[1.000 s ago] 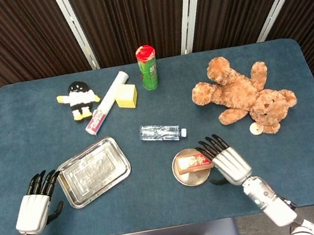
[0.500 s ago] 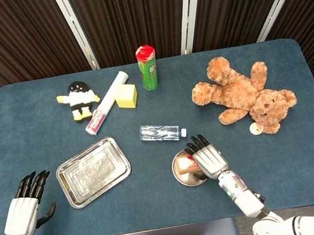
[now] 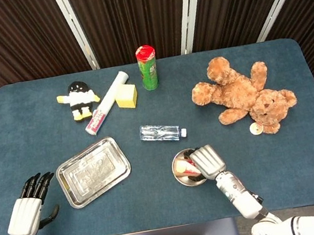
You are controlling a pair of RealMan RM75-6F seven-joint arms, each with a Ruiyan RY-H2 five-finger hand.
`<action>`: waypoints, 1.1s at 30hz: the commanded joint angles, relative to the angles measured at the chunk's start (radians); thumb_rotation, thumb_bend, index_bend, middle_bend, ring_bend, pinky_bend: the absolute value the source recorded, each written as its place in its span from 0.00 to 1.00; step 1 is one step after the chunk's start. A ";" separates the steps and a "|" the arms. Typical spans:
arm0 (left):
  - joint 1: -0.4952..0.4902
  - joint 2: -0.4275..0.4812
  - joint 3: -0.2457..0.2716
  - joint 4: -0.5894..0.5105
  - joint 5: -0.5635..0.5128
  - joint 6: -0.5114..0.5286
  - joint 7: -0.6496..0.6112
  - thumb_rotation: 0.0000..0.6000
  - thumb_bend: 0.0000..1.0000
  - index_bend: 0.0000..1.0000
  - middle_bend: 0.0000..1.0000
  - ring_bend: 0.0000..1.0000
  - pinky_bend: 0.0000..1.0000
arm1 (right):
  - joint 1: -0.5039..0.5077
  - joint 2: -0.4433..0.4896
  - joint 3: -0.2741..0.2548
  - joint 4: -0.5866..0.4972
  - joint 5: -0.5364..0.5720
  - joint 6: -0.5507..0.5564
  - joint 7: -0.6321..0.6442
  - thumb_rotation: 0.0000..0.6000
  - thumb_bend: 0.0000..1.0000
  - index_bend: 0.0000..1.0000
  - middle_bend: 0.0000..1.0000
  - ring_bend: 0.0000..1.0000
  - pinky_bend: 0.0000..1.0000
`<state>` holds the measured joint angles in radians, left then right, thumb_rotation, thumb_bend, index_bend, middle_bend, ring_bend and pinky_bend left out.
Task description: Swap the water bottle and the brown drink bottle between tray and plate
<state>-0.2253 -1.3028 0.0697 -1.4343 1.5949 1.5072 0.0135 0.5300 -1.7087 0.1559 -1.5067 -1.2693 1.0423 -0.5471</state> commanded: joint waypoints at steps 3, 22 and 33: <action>0.006 0.005 -0.007 -0.007 -0.001 -0.004 0.003 1.00 0.36 0.00 0.08 0.02 0.10 | -0.004 0.057 -0.038 -0.132 -0.114 0.047 0.086 1.00 0.41 0.87 0.78 0.85 0.93; 0.019 0.065 -0.021 -0.064 -0.003 -0.030 -0.055 1.00 0.36 0.00 0.08 0.02 0.10 | 0.182 -0.269 0.012 0.003 0.071 -0.144 -0.118 1.00 0.41 0.01 0.34 0.35 0.65; 0.021 0.087 -0.021 -0.094 -0.008 -0.063 -0.051 1.00 0.36 0.00 0.08 0.02 0.10 | 0.195 -0.125 0.056 -0.108 0.215 -0.169 -0.092 1.00 0.33 0.00 0.12 0.09 0.35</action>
<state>-0.2045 -1.2168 0.0480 -1.5269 1.5867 1.4447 -0.0369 0.7197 -1.8996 0.1876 -1.5601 -1.1111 0.8840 -0.6526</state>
